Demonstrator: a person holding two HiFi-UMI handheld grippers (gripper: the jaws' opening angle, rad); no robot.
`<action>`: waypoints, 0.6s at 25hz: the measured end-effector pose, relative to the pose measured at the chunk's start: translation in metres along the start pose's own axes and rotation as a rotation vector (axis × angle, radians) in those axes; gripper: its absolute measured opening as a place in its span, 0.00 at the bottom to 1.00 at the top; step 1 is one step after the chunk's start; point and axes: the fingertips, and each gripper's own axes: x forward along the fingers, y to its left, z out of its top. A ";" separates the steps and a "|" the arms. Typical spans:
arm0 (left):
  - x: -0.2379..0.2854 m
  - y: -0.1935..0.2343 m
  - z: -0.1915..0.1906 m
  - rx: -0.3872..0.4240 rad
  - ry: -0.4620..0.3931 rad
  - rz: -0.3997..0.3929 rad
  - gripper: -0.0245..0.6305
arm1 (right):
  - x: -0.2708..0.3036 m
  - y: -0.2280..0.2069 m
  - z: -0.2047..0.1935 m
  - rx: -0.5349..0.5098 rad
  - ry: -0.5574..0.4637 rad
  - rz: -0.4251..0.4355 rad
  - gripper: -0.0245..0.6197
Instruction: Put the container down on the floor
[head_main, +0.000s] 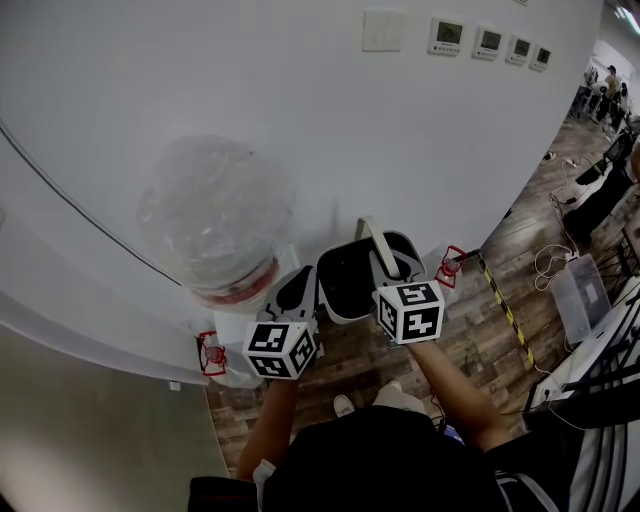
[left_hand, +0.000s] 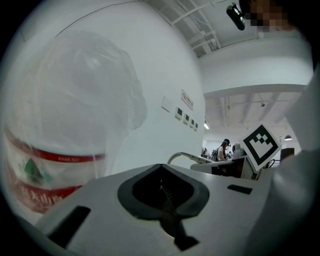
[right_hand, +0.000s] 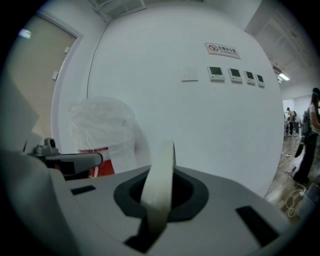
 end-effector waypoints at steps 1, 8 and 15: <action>0.001 -0.001 0.000 -0.001 0.001 -0.003 0.06 | 0.000 -0.001 -0.001 0.003 0.001 -0.002 0.09; 0.011 -0.004 -0.009 -0.015 0.008 0.004 0.06 | 0.005 -0.011 -0.005 0.000 0.008 -0.003 0.09; 0.028 -0.007 -0.021 -0.037 0.028 0.024 0.06 | 0.016 -0.028 -0.011 0.005 0.039 0.014 0.09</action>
